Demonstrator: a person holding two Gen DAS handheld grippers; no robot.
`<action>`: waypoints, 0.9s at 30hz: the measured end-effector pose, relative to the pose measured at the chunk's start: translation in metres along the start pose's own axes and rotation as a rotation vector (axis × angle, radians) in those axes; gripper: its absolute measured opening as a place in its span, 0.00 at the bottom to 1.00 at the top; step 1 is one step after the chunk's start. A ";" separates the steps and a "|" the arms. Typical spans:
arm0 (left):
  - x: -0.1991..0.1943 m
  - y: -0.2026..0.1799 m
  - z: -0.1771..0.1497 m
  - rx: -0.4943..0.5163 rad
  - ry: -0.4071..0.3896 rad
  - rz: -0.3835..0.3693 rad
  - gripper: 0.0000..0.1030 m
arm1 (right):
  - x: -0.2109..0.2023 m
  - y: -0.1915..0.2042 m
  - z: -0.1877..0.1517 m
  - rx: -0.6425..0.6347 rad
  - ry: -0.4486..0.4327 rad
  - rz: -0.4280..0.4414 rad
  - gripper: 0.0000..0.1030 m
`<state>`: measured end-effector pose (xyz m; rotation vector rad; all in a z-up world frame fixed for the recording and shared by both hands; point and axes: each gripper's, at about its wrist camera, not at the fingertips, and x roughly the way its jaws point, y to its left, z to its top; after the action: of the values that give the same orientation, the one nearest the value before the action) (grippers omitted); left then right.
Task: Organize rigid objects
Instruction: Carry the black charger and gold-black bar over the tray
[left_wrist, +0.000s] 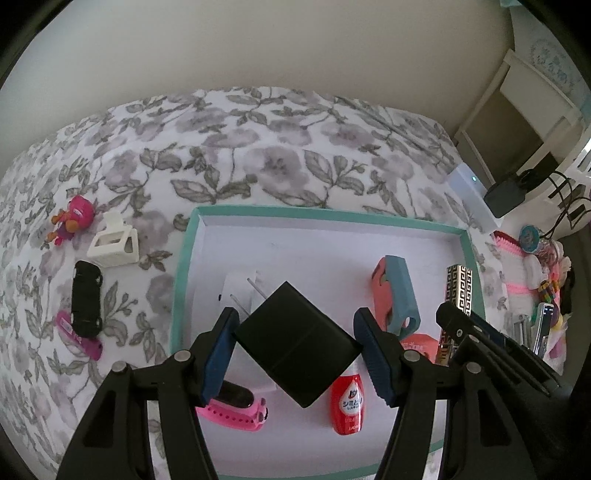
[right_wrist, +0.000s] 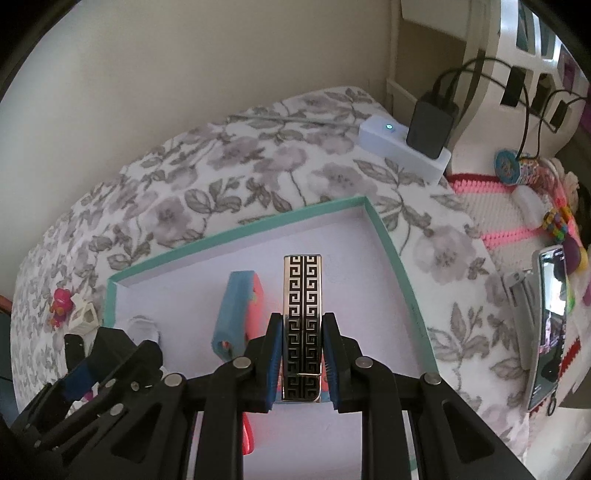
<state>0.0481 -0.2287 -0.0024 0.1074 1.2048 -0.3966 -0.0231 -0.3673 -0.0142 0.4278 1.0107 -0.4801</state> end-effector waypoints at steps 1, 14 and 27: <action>0.001 0.000 0.000 0.000 0.003 -0.001 0.64 | 0.002 -0.001 0.000 0.003 0.004 0.000 0.22; 0.005 -0.011 0.004 0.052 -0.027 0.034 0.64 | 0.021 -0.010 -0.002 0.030 0.053 0.004 0.22; 0.005 -0.009 0.003 0.050 -0.013 0.035 0.70 | 0.024 -0.011 -0.002 0.032 0.065 -0.014 0.24</action>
<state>0.0490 -0.2393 -0.0046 0.1681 1.1792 -0.3965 -0.0201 -0.3792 -0.0371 0.4676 1.0708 -0.4981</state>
